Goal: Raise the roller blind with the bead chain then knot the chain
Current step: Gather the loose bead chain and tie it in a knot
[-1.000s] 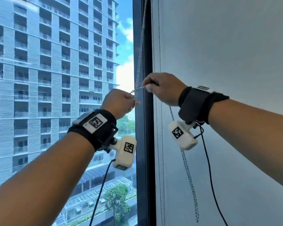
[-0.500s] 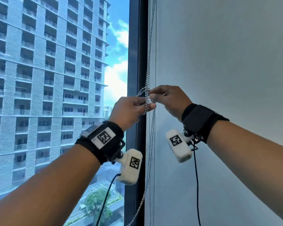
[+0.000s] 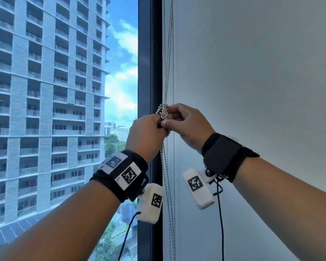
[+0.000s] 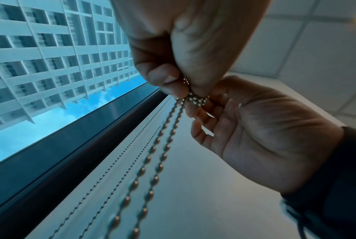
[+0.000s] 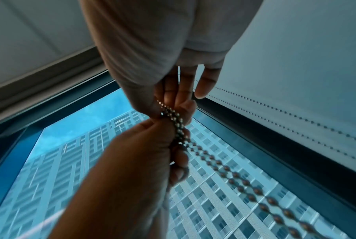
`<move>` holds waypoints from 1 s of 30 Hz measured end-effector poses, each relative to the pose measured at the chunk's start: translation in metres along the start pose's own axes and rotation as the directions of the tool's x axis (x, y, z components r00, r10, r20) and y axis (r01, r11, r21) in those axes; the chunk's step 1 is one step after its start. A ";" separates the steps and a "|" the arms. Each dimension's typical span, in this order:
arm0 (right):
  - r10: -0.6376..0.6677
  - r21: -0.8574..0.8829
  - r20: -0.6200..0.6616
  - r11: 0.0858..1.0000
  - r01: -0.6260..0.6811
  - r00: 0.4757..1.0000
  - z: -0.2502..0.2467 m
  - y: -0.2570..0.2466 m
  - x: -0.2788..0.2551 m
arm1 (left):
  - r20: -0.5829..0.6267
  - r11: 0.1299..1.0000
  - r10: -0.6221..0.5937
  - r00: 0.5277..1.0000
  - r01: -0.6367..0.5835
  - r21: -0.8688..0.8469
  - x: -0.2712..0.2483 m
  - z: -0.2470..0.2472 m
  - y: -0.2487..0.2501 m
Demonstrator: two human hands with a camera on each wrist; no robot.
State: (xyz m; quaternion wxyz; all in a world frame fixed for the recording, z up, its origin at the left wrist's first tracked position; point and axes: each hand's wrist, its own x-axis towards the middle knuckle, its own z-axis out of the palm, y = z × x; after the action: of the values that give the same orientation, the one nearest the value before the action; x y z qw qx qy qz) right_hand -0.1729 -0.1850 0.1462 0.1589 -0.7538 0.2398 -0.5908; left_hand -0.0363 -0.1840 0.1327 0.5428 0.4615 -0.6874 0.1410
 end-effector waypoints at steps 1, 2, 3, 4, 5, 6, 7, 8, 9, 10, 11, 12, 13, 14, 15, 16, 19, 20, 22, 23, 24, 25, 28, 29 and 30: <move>-0.003 0.001 -0.015 1.000 0.003 1.000 0.000 0.001 -0.002 | -0.014 1.000 -0.009 1.000 0.009 -0.015 -0.001 0.003 0.001; 0.007 0.016 -0.027 1.000 -0.007 1.000 -0.001 0.000 -0.004 | -0.024 0.998 -0.024 0.999 0.023 -0.057 -0.003 0.006 0.001; 0.013 0.016 -0.030 1.000 -0.013 0.999 -0.002 0.000 -0.004 | -0.037 0.993 -0.037 0.999 0.033 -0.112 -0.005 0.009 0.001; 0.005 -0.011 -0.033 1.000 -0.005 0.999 -0.003 -0.002 -0.006 | -0.045 0.985 -0.047 0.998 0.039 -0.167 -0.009 0.012 0.001; -0.015 -0.057 -0.033 0.998 0.013 0.999 -0.004 -0.001 -0.005 | -0.044 0.976 -0.055 0.998 0.044 -0.214 -0.013 0.014 0.003; -0.039 -0.107 -0.023 0.994 0.036 0.999 -0.004 -0.002 -0.004 | -0.033 0.963 -0.061 0.998 0.050 -0.264 -0.017 0.015 0.004; -0.054 -0.141 -0.008 0.989 0.053 0.999 -0.005 -0.002 -0.003 | -0.013 0.945 -0.067 0.998 0.059 -0.322 -0.021 0.016 0.005; -0.054 -0.156 0.006 0.986 0.054 0.999 -0.008 -0.002 -0.002 | 0.015 0.923 -0.072 0.997 0.072 -0.377 -0.026 0.017 0.009; -0.053 -0.157 0.008 0.986 0.054 0.999 -0.012 -0.001 -0.001 | 0.038 0.905 -0.069 0.997 0.079 -0.418 -0.031 0.018 0.012; -0.046 -0.136 0.012 0.990 0.047 0.999 -0.017 0.000 -0.001 | 0.051 0.891 -0.064 0.997 0.081 -0.446 -0.035 0.019 0.015; -0.033 -0.092 0.024 0.995 0.035 0.999 -0.020 0.002 -0.001 | 0.063 0.874 -0.065 0.996 0.087 -0.478 -0.037 0.018 0.018; -0.016 -0.030 0.042 0.999 0.017 0.999 -0.023 0.003 -0.004 | 0.075 0.845 -0.074 0.994 0.103 -0.524 -0.039 0.016 0.021; 0.006 0.033 0.059 0.999 -0.008 0.998 -0.024 0.006 -0.007 | 0.087 0.808 -0.091 0.992 0.124 -0.577 -0.040 0.014 0.024; 0.023 0.095 0.078 0.995 -0.031 0.997 -0.024 0.007 -0.010 | 0.096 0.761 -0.113 0.989 0.148 -0.632 -0.042 0.012 0.026; 0.033 0.143 0.095 0.989 -0.047 0.995 -0.023 0.007 -0.015 | 0.104 0.707 -0.144 0.984 0.175 -0.685 -0.044 0.010 0.028; 0.034 0.181 0.107 0.982 -0.053 0.994 -0.022 0.006 -0.019 | 0.116 0.641 -0.177 0.977 0.204 -0.740 -0.048 0.008 0.031; 0.026 0.250 0.108 0.967 -0.053 0.994 -0.025 0.004 -0.026 | 0.153 0.474 -0.233 0.960 0.250 -0.844 -0.060 0.004 0.044; 0.019 0.255 0.106 0.966 -0.046 0.994 -0.028 0.003 -0.027 | 0.158 0.449 -0.234 0.959 0.251 -0.857 -0.064 0.002 0.050; 0.004 0.242 0.101 0.970 -0.029 0.995 -0.032 0.003 -0.030 | 0.164 0.444 -0.229 0.960 0.252 -0.860 -0.070 -0.004 0.060; 0.003 0.225 0.096 0.974 -0.024 0.995 -0.034 0.003 -0.032 | 0.159 0.468 -0.235 0.959 0.254 -0.846 -0.072 -0.008 0.064; 0.004 0.204 0.090 0.979 -0.022 0.996 -0.037 0.004 -0.034 | 0.140 0.515 -0.248 0.958 0.253 -0.819 -0.075 -0.011 0.067; 0.005 0.181 0.084 0.983 -0.021 0.996 -0.039 0.004 -0.036 | 0.112 0.563 -0.266 0.957 0.248 -0.789 -0.077 -0.014 0.069; -0.012 0.165 0.089 0.986 -0.002 0.996 -0.050 0.003 -0.045 | 0.078 0.548 -0.286 0.955 0.230 -0.804 -0.083 -0.015 0.077; -0.020 0.150 0.088 0.989 0.007 0.996 -0.053 0.002 -0.046 | 0.082 0.501 -0.280 0.957 0.218 -0.837 -0.084 -0.013 0.081; -0.030 0.133 0.087 0.991 0.018 0.996 -0.055 0.002 -0.048 | 0.077 0.463 -0.271 0.959 0.200 -0.863 -0.085 -0.011 0.085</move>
State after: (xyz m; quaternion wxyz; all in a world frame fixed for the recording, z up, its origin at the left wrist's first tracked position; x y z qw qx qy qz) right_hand -0.2357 -0.1577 0.1201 0.2121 -0.7698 0.1838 -0.5733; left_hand -0.0978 -0.0897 0.0881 0.7381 0.2132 -0.5750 -0.2813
